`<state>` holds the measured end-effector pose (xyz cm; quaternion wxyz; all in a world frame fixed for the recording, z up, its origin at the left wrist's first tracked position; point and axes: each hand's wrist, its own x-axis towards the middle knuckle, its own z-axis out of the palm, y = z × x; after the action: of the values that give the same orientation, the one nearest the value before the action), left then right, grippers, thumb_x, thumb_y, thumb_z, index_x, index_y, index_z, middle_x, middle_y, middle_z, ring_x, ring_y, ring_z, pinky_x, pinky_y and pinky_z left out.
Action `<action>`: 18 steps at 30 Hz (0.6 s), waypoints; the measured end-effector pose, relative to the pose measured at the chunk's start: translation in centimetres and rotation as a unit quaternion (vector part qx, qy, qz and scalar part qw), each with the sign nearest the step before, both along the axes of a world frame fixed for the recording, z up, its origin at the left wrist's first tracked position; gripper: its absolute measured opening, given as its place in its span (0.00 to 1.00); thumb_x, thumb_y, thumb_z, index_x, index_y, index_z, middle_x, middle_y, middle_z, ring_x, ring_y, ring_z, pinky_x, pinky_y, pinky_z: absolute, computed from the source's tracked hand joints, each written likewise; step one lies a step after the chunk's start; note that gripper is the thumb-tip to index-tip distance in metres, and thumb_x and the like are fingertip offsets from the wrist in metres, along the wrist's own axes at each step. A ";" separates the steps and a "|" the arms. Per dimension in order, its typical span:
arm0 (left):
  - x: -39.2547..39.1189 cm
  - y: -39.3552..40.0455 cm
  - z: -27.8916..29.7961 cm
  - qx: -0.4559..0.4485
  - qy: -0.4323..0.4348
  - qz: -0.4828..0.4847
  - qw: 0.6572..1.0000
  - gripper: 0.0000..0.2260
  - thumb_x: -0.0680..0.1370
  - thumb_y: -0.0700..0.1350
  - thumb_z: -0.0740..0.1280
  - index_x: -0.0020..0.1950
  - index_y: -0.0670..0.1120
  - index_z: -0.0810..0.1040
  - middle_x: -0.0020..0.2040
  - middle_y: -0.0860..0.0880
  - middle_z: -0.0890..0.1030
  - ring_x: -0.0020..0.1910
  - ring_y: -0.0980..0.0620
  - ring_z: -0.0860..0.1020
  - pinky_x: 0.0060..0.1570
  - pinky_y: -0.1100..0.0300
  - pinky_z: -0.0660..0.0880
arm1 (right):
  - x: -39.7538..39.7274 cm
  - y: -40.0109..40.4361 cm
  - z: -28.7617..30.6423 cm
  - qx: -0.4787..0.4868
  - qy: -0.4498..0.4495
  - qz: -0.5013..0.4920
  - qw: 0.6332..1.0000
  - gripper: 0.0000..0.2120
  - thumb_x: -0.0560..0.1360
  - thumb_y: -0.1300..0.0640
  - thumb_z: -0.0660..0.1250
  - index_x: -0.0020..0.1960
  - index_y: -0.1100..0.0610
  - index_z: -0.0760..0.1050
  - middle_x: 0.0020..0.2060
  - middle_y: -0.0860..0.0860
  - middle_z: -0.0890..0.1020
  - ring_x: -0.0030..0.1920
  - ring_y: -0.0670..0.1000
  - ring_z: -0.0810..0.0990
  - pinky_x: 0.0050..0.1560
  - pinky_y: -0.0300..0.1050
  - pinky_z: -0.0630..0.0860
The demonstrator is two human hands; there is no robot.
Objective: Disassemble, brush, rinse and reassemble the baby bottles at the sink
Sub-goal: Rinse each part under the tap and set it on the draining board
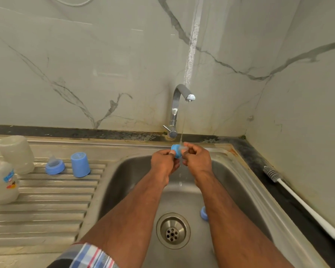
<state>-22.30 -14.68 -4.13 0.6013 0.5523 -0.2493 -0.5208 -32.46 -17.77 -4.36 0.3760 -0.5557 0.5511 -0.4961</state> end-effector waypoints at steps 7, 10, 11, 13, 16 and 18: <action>1.6 1.3 -0.4 -0.004 -0.114 -0.027 0.993 0.06 0.80 0.38 0.70 0.55 0.41 0.85 0.42 0.42 0.83 0.40 0.47 0.79 0.46 0.51 0.82 | 0.1 0.8 1.1 -0.028 0.091 -0.025 0.995 0.07 0.73 0.56 0.73 0.51 0.53 0.83 0.45 0.47 0.84 0.47 0.48 0.82 0.43 0.36 0.76; 3.1 3.2 0.2 0.015 -0.416 -0.116 0.902 0.07 0.80 0.46 0.69 0.56 0.48 0.84 0.47 0.47 0.85 0.45 0.49 0.82 0.53 0.51 0.81 | 0.7 1.8 2.5 -0.028 0.190 -0.005 0.981 0.08 0.73 0.56 0.71 0.51 0.53 0.82 0.45 0.48 0.84 0.44 0.48 0.80 0.41 0.37 0.72; 3.8 4.7 0.6 0.034 -0.501 -0.151 0.852 0.09 0.80 0.47 0.69 0.58 0.47 0.83 0.51 0.47 0.85 0.50 0.48 0.83 0.55 0.52 0.80 | 1.4 2.3 2.9 -0.039 0.229 0.006 0.973 0.07 0.73 0.56 0.71 0.51 0.52 0.82 0.45 0.48 0.83 0.44 0.48 0.80 0.43 0.39 0.71; 4.6 6.7 0.6 0.060 -0.586 -0.213 0.780 0.14 0.79 0.49 0.69 0.62 0.44 0.81 0.59 0.45 0.83 0.58 0.45 0.81 0.60 0.53 0.77 | 2.6 3.3 3.9 -0.080 0.272 0.024 0.959 0.07 0.72 0.55 0.70 0.50 0.51 0.81 0.44 0.49 0.84 0.45 0.50 0.81 0.45 0.41 0.73; 7.1 9.6 -0.5 0.063 -0.599 -0.250 0.758 0.18 0.79 0.45 0.70 0.68 0.43 0.78 0.66 0.43 0.79 0.67 0.43 0.76 0.66 0.56 0.71 | 7.2 6.3 5.3 -0.119 0.247 0.115 0.955 0.11 0.70 0.55 0.73 0.53 0.51 0.81 0.43 0.46 0.83 0.44 0.47 0.81 0.47 0.40 0.75; 7.8 10.5 -0.9 0.052 -0.607 -0.255 0.751 0.18 0.80 0.45 0.68 0.70 0.44 0.75 0.69 0.42 0.76 0.69 0.43 0.74 0.68 0.56 0.68 | 10.7 8.1 6.4 -0.134 0.239 0.187 0.943 0.09 0.69 0.55 0.76 0.49 0.51 0.82 0.40 0.46 0.83 0.41 0.46 0.80 0.45 0.41 0.76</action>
<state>-14.53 -4.19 -5.08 0.1382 0.6987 -0.6659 -0.2222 -21.80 -9.66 2.04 0.2414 -0.7963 0.4394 -0.3384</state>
